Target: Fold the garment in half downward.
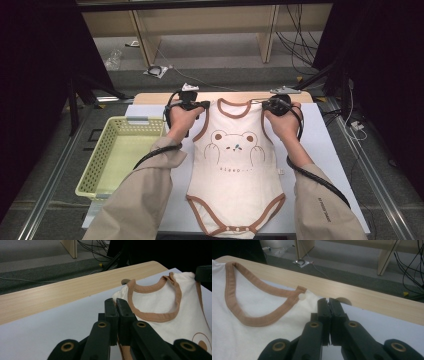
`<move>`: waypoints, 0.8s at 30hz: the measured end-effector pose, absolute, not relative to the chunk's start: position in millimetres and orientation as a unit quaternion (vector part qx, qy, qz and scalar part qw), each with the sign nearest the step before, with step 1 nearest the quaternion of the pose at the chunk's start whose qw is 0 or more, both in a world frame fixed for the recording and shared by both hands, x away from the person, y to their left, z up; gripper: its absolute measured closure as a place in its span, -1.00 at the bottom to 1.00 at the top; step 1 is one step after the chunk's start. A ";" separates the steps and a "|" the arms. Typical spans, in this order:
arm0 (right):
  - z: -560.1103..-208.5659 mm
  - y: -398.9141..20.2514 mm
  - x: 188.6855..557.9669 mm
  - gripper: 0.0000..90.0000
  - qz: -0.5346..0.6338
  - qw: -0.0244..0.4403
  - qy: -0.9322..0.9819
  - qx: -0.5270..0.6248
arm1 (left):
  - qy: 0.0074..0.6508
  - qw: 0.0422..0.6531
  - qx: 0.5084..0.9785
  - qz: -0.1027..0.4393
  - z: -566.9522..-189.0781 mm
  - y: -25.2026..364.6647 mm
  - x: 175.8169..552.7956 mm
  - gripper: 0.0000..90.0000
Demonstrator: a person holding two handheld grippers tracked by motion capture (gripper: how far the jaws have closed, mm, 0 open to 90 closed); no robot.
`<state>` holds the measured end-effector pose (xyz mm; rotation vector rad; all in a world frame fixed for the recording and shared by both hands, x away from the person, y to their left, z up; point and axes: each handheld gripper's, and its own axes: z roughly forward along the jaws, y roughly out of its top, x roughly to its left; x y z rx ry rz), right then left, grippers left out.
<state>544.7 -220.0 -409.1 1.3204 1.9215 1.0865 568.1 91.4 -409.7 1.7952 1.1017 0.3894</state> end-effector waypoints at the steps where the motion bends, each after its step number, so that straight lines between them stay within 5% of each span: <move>1: -408.8 -220.2 544.8 0.98 0.406 0.282 0.717 0.491 | 0.450 0.482 0.734 0.162 -409.1 91.7 567.9 0.95; 24: -402.6 -221.3 543.5 0.98 0.417 0.290 0.710 0.488 | 0.442 0.504 0.723 0.170 -400.4 92.2 565.2 0.95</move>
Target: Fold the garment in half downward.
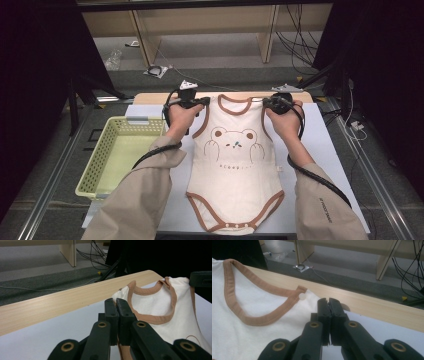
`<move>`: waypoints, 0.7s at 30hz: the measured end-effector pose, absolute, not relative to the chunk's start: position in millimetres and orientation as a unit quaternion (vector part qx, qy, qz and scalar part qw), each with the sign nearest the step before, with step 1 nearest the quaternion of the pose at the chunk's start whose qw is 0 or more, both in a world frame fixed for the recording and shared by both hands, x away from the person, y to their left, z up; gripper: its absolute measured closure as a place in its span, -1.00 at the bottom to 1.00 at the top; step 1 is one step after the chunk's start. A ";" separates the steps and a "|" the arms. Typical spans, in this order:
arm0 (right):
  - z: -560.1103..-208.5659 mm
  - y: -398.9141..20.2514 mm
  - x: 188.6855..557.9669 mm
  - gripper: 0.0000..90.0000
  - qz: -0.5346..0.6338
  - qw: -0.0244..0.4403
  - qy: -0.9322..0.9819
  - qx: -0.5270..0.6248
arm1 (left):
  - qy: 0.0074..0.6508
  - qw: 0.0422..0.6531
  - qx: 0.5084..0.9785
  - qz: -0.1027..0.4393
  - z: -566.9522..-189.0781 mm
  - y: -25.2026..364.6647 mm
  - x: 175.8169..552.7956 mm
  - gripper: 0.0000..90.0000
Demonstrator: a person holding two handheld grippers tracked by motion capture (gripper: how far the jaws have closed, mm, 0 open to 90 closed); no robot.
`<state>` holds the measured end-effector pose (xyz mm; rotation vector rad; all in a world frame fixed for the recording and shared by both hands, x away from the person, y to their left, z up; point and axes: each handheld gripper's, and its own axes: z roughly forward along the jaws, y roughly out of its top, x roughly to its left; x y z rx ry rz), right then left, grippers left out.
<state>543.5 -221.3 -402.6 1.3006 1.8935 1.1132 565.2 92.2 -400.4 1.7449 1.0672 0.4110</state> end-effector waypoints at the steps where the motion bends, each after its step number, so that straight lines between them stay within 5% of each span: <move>1: -403.1 -221.8 543.1 0.98 0.416 0.290 0.711 0.487 | 0.442 0.504 0.723 0.170 -400.7 92.2 565.1 0.95; 21: -408.8 -227.1 527.8 0.98 0.436 0.284 0.709 0.475 | 0.448 0.528 0.706 0.148 -412.5 101.6 549.3 0.95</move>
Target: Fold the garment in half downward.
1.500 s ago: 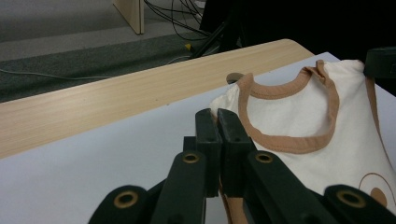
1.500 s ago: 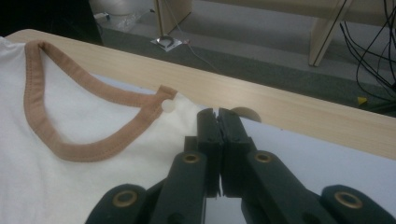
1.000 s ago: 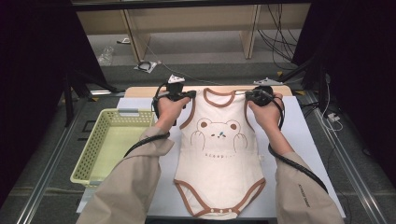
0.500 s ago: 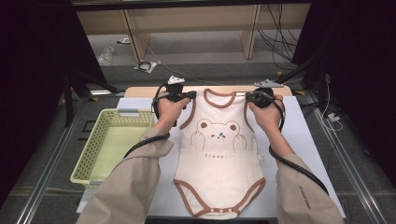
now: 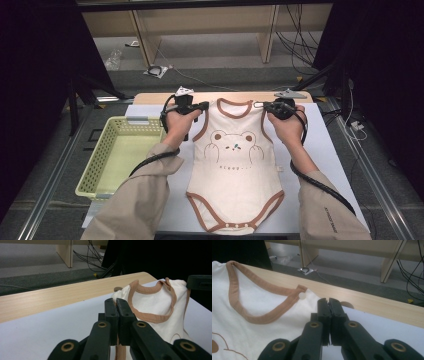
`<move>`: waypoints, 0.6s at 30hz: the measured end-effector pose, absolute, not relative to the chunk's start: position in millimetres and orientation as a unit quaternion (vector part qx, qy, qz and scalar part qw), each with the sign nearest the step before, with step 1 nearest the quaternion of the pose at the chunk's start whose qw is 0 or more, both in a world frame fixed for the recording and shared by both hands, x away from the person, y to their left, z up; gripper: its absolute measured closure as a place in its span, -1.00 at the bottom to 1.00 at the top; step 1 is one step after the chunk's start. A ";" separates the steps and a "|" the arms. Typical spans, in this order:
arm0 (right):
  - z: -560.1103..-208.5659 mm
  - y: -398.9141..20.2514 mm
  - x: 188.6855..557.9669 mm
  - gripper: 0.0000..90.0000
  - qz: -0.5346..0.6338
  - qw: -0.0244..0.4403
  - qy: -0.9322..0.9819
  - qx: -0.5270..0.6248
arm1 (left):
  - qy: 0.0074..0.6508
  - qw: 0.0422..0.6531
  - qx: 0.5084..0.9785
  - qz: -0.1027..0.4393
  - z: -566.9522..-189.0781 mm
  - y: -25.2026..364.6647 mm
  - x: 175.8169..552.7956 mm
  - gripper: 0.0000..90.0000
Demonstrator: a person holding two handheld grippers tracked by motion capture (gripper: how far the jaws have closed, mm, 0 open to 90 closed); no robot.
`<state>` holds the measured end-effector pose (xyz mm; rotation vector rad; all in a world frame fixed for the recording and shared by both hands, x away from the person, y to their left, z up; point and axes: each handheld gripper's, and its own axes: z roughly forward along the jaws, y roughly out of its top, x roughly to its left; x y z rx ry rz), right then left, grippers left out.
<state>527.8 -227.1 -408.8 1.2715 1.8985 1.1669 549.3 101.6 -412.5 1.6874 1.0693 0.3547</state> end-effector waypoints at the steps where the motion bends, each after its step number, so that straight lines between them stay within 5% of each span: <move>1: -408.8 -227.7 526.9 0.98 0.438 0.284 0.709 0.474 | 0.446 0.529 0.707 0.149 -412.7 102.7 548.0 0.95; 18: -408.2 -231.4 507.2 0.98 0.451 0.281 0.714 0.456 | 0.430 0.547 0.704 0.143 -415.8 108.9 529.3 0.95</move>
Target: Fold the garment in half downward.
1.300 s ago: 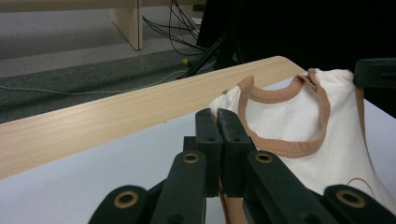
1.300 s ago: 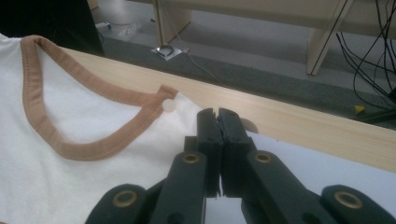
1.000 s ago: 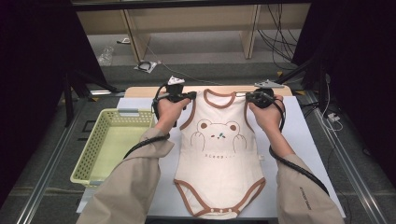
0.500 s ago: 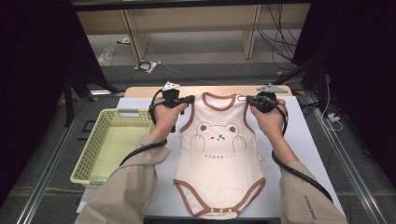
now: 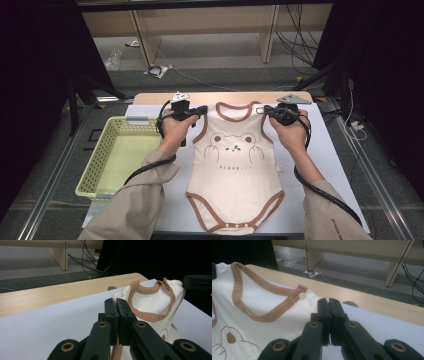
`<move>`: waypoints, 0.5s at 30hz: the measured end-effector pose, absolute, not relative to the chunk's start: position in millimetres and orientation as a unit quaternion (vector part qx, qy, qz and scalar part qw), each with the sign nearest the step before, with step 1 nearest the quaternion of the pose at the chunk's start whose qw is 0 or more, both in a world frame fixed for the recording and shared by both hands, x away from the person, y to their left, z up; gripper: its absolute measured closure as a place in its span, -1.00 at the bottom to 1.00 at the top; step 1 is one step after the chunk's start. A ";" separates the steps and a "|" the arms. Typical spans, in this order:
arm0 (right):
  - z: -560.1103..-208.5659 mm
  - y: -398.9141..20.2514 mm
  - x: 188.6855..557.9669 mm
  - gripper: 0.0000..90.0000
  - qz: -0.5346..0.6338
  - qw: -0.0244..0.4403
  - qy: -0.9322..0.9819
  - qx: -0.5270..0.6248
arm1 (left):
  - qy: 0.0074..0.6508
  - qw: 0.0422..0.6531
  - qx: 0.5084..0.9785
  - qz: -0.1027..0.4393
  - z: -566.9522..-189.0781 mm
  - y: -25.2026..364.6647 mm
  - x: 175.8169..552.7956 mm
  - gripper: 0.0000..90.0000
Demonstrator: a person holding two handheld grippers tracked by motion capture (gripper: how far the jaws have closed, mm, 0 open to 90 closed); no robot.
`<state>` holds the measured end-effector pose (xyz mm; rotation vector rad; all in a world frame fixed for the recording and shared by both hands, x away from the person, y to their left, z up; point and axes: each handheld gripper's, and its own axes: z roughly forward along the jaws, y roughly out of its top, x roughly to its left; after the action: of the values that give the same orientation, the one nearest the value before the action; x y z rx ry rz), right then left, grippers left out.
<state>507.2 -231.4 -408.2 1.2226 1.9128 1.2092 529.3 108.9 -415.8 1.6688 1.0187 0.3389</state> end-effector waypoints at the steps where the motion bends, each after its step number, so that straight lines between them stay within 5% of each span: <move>1: -408.4 -231.4 506.0 0.98 0.452 0.279 0.714 0.456 | 0.427 0.548 0.705 0.143 -415.9 109.0 527.7 0.95; 15: -409.5 -234.7 488.6 0.98 0.469 0.277 0.713 0.442 | 0.413 0.554 0.708 0.143 -417.1 113.4 511.3 0.95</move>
<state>488.6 -234.7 -409.5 1.1868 1.9139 1.2588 511.3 113.4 -417.1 1.6738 0.9753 0.3383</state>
